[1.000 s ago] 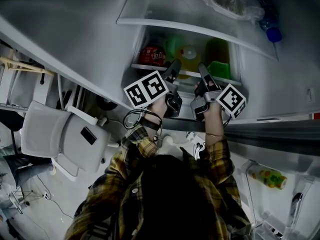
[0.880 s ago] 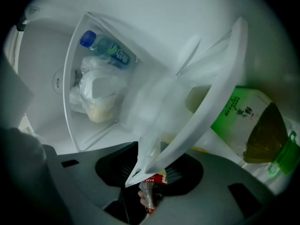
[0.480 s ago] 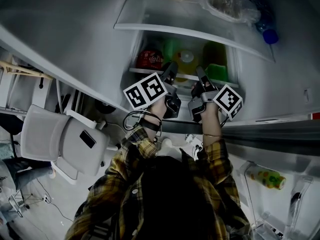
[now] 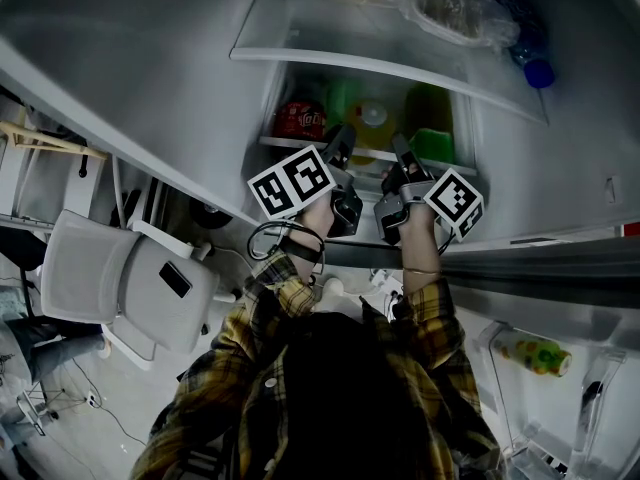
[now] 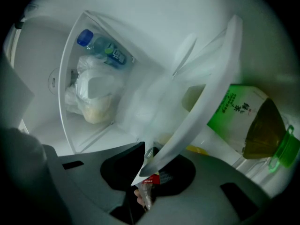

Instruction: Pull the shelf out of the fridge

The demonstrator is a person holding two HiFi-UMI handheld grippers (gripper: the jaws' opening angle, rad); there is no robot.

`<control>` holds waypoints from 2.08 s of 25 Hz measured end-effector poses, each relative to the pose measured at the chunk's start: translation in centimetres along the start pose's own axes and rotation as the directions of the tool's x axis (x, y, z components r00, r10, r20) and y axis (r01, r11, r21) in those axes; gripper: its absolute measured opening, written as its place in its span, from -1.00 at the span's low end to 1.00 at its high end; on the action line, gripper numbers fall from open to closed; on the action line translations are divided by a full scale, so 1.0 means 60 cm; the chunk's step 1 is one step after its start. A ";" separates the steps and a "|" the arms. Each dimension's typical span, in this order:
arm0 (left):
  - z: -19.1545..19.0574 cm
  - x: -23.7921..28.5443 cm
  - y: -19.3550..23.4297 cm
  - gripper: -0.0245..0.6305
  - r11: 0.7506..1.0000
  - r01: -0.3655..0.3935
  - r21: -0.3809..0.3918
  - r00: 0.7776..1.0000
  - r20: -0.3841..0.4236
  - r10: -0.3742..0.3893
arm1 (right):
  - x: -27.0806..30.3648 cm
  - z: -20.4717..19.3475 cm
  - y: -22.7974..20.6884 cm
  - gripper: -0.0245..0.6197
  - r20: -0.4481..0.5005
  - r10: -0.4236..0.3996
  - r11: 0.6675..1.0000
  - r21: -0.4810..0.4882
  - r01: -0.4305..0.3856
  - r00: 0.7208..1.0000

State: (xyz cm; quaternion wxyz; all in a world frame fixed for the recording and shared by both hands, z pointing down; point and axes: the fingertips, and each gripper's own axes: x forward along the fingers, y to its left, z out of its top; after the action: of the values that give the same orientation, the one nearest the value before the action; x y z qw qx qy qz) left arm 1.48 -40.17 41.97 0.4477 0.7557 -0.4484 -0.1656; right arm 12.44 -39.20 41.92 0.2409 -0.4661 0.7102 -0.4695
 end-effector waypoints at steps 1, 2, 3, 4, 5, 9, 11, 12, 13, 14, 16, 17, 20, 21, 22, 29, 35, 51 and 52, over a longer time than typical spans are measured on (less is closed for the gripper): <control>0.000 0.000 0.000 -0.64 1.000 0.000 -0.001 1.000 0.000 0.000 | 0.000 0.000 0.000 -0.69 -0.001 -0.001 1.000 -0.001 0.001 1.000; 0.000 0.000 0.000 -0.64 1.000 -0.001 -0.001 1.000 0.000 0.001 | 0.000 0.000 0.000 -0.69 -0.003 -0.003 1.000 -0.002 0.003 1.000; -0.001 0.000 0.000 -0.64 1.000 0.000 -0.001 1.000 -0.001 0.000 | -0.001 0.000 0.000 -0.69 -0.004 -0.003 1.000 -0.003 0.003 1.000; -0.002 0.000 0.000 -0.64 1.000 0.001 0.000 1.000 -0.002 -0.001 | -0.001 0.000 0.000 -0.69 -0.006 -0.003 1.000 -0.005 0.003 1.000; -0.002 -0.001 -0.001 -0.64 1.000 0.002 0.003 1.000 -0.003 -0.002 | -0.002 -0.001 0.000 -0.69 -0.008 -0.003 1.000 -0.008 0.003 1.000; -0.005 -0.006 -0.001 -0.64 1.000 0.004 0.011 1.000 -0.004 -0.004 | -0.007 -0.005 0.000 -0.69 -0.018 -0.005 1.000 -0.015 0.005 1.000; -0.007 -0.009 -0.001 -0.64 1.000 0.004 0.011 1.000 -0.005 -0.004 | -0.010 -0.007 0.001 -0.69 -0.019 -0.008 1.000 -0.019 0.008 1.000; -0.007 -0.011 -0.001 -0.64 1.000 0.005 0.010 1.000 -0.006 -0.005 | -0.011 -0.008 0.001 -0.69 -0.020 -0.009 1.000 -0.020 0.009 1.000; -0.008 -0.013 -0.001 -0.64 1.000 0.005 0.010 1.000 -0.006 -0.005 | -0.013 -0.009 0.001 -0.69 -0.020 -0.010 1.000 -0.021 0.010 1.000; -0.009 -0.015 -0.001 -0.64 1.000 0.005 0.010 1.000 -0.006 -0.005 | -0.014 -0.011 0.002 -0.69 -0.020 -0.011 1.000 -0.022 0.010 1.000; -0.011 -0.019 -0.002 -0.64 1.000 0.006 0.010 1.000 -0.007 -0.006 | -0.018 -0.013 0.002 -0.69 -0.020 -0.012 1.000 -0.022 0.011 1.000; -0.012 -0.021 -0.002 -0.64 1.000 0.007 0.009 1.000 -0.008 -0.007 | -0.020 -0.015 0.003 -0.69 -0.020 -0.012 1.000 -0.022 0.011 1.000; -0.016 -0.027 -0.003 -0.64 1.000 0.007 0.004 1.000 -0.011 -0.007 | -0.026 -0.019 0.004 -0.69 -0.019 -0.013 1.000 -0.020 0.012 1.000; -0.017 -0.030 -0.004 -0.64 1.000 0.007 0.004 1.000 -0.011 -0.007 | -0.029 -0.020 0.005 -0.69 -0.019 -0.012 1.000 -0.020 0.012 1.000; -0.019 -0.033 -0.004 -0.64 1.000 0.007 0.003 1.000 -0.012 -0.007 | -0.032 -0.022 0.005 -0.69 -0.019 -0.012 1.000 -0.023 0.012 1.000; -0.033 -0.056 -0.009 -0.64 1.000 0.014 -0.006 1.000 -0.015 -0.014 | -0.055 -0.036 0.009 -0.69 -0.020 -0.012 0.999 -0.036 0.011 1.000; -0.046 -0.077 -0.012 -0.65 1.000 0.025 -0.017 0.999 -0.019 -0.025 | -0.077 -0.049 0.012 -0.69 -0.026 -0.010 0.999 -0.041 0.009 1.000; -0.077 -0.127 -0.019 -0.67 0.998 0.038 -0.046 0.999 -0.018 -0.038 | -0.125 -0.078 0.016 -0.69 -0.027 -0.009 0.999 -0.049 0.008 1.000; -0.080 -0.130 -0.020 -0.67 0.998 0.039 -0.050 0.999 -0.019 -0.040 | -0.128 -0.080 0.017 -0.69 -0.027 -0.009 0.999 -0.047 0.008 1.000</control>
State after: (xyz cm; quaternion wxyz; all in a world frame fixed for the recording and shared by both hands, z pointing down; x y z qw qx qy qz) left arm 0.99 -30.99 42.43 0.4674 0.7547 -0.4246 -0.1781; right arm 11.75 -30.12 42.42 0.2181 -0.4681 0.7222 -0.4601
